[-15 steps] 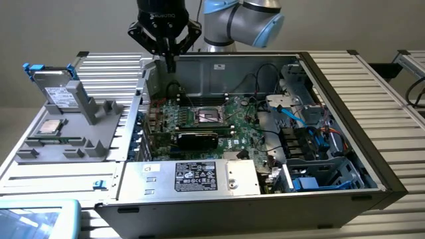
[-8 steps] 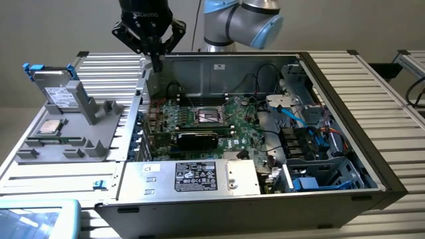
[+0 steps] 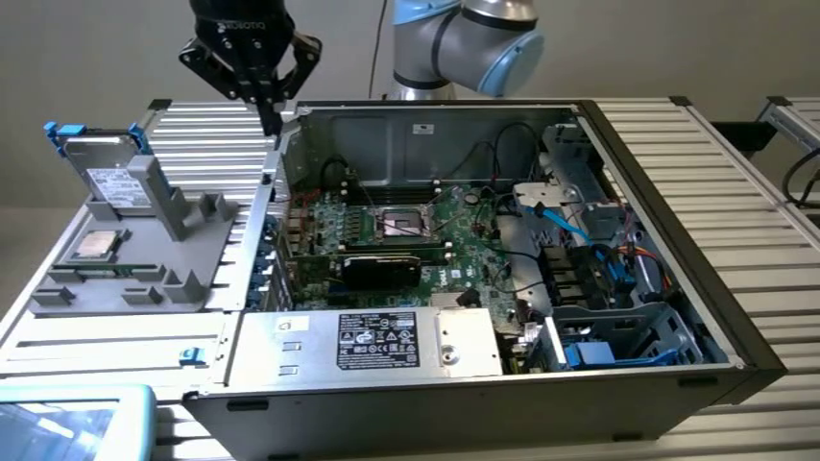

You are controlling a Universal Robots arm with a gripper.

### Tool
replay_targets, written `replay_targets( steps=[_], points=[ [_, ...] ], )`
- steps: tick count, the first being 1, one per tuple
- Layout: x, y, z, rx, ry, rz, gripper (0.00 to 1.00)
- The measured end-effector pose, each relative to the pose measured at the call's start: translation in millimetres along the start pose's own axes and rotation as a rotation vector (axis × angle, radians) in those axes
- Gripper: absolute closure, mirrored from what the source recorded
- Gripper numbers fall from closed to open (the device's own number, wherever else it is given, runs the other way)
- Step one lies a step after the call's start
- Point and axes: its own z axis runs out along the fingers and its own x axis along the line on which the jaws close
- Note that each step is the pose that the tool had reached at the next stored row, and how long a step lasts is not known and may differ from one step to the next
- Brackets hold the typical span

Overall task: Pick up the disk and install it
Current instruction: 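Reach for the disk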

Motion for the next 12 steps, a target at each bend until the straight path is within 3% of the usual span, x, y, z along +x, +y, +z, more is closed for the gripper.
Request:
replay_targets(
  steps=[12],
  points=[
    [50.2, 3.5, 1.8, -0.0312, 0.0025, 0.001, 0.89]
  ],
)
